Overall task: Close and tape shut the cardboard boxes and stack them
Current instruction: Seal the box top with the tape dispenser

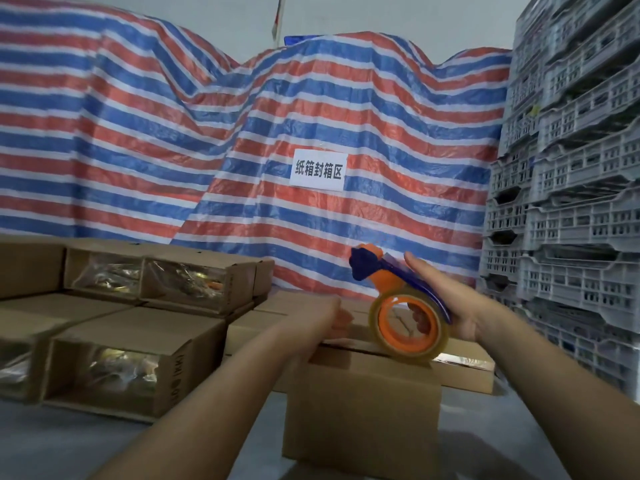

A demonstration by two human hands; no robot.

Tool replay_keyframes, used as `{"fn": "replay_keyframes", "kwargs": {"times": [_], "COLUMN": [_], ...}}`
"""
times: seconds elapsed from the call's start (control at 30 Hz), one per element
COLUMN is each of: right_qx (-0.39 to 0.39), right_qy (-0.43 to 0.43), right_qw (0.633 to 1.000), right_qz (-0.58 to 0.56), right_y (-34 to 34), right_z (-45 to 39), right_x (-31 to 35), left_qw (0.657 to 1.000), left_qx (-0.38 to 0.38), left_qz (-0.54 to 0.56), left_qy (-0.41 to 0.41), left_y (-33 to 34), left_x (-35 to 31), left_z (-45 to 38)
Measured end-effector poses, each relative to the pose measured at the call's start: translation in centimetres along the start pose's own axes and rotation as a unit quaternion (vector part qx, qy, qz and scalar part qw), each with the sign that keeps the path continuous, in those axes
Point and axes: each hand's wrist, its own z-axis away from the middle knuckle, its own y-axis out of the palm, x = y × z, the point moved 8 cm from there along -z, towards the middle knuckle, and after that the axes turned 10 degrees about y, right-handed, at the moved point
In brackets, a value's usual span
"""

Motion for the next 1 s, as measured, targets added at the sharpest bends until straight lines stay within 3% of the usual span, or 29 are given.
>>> {"fn": "replay_keyframes", "kwargs": {"times": [0.3, 0.43, 0.6, 1.0], "right_qx": [0.001, 0.009, 0.008, 0.055], "right_qy": [-0.014, -0.006, -0.037, -0.006], "right_qw": [0.997, 0.991, 0.990, 0.986], "right_qz": [0.078, 0.132, 0.134, 0.156], "right_y": [0.1, 0.8, 1.3, 2.8], "right_z": [-1.9, -2.2, -2.2, -2.1], "right_x": [0.2, 0.8, 1.5, 2.0], "left_qw": [0.982, 0.979, 0.973, 0.977], "left_qx": [-0.017, -0.024, -0.038, -0.087], "left_qz": [0.187, 0.200, 0.222, 0.191], "left_qy": [-0.034, -0.043, -0.050, -0.036], "left_y": [-0.9, -1.6, -2.2, -2.8], "left_x": [0.1, -0.3, 0.3, -0.1], "left_z": [-0.8, -0.4, -0.9, -0.5]}}
